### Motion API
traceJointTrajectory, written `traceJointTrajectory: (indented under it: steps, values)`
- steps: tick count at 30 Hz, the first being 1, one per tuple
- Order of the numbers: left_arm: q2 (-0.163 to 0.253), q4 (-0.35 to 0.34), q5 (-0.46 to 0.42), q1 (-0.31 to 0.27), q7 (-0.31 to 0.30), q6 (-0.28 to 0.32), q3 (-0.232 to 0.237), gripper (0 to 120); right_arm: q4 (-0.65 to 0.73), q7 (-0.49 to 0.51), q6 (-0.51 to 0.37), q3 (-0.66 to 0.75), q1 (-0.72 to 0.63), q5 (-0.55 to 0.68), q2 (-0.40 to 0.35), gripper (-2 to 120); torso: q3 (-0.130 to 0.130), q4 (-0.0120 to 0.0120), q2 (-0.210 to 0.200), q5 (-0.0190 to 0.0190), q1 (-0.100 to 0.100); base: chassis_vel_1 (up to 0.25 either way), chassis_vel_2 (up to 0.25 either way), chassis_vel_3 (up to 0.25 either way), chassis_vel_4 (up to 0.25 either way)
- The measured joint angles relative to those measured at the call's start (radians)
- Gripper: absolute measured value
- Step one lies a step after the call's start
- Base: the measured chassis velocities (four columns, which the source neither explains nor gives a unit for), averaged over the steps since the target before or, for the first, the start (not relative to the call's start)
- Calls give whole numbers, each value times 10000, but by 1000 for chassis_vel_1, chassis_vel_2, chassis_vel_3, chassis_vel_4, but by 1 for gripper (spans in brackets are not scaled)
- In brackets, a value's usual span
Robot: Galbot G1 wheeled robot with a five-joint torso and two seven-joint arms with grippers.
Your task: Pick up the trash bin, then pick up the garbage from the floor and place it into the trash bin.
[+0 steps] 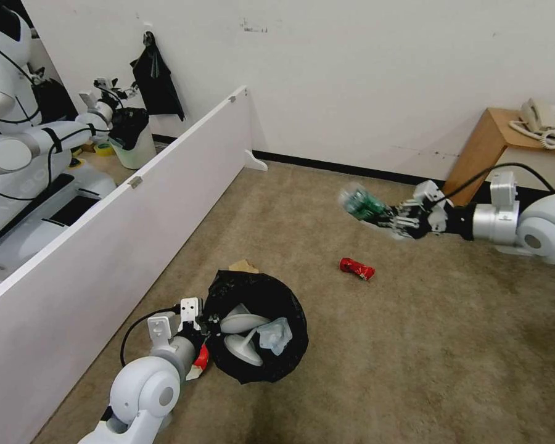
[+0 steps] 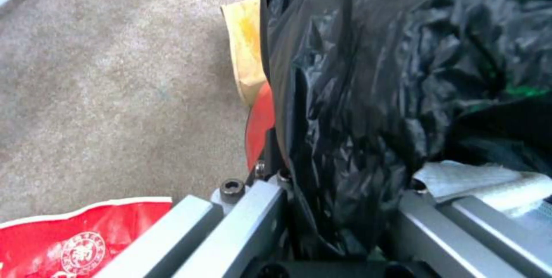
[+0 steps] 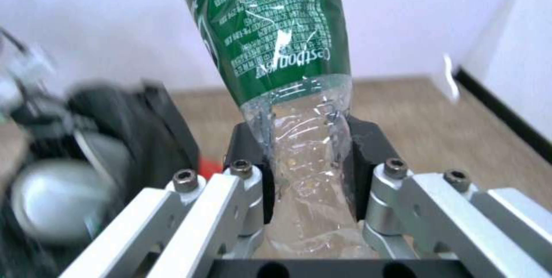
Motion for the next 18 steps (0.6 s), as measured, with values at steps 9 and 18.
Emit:
traceJointTrajectory:
  steps: [9,18]
  values:
    - [-74,151,-4,-62,30,-1,9,0,1707,1451,689,-326,346,1267,783,21,0,-1,0,0,0,0,0,0,0]
    - [-194,235,-17,-213,45,-11,66,0,2545,1672,1435,-756,339,1575,1417,21,0,-1,0,0,0,0,0,0,0]
